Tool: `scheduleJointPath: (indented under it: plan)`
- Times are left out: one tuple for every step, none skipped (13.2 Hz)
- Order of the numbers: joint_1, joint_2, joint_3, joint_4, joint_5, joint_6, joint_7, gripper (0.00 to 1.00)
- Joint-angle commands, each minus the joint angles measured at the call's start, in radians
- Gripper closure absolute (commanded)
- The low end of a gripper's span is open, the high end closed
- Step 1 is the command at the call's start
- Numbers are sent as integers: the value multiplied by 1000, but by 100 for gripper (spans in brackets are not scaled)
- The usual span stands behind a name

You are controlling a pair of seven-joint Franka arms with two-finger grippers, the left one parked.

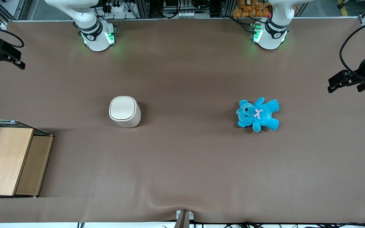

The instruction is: Open trash can with right arm

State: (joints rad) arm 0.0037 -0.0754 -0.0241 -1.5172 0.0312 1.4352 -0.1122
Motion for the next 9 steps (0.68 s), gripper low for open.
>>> scheduleJointPath:
  plan:
    - [-22,-4,10,8,24,-7,-9,0]
    - [-22,-4,10,8,24,-10,-9,0]
    - [-22,-3,12,8,24,-10,-6,0]
    - [-21,-3,12,6,26,-7,-6,0]
    - [-18,-1,13,3,27,-4,-6,0]
    - [-11,2,13,2,39,-3,-7,0]
    - [1,8,16,2,44,-4,-6,0]
    - [25,17,18,2,44,-3,-3,0]
    - [62,31,18,3,44,7,24,0]
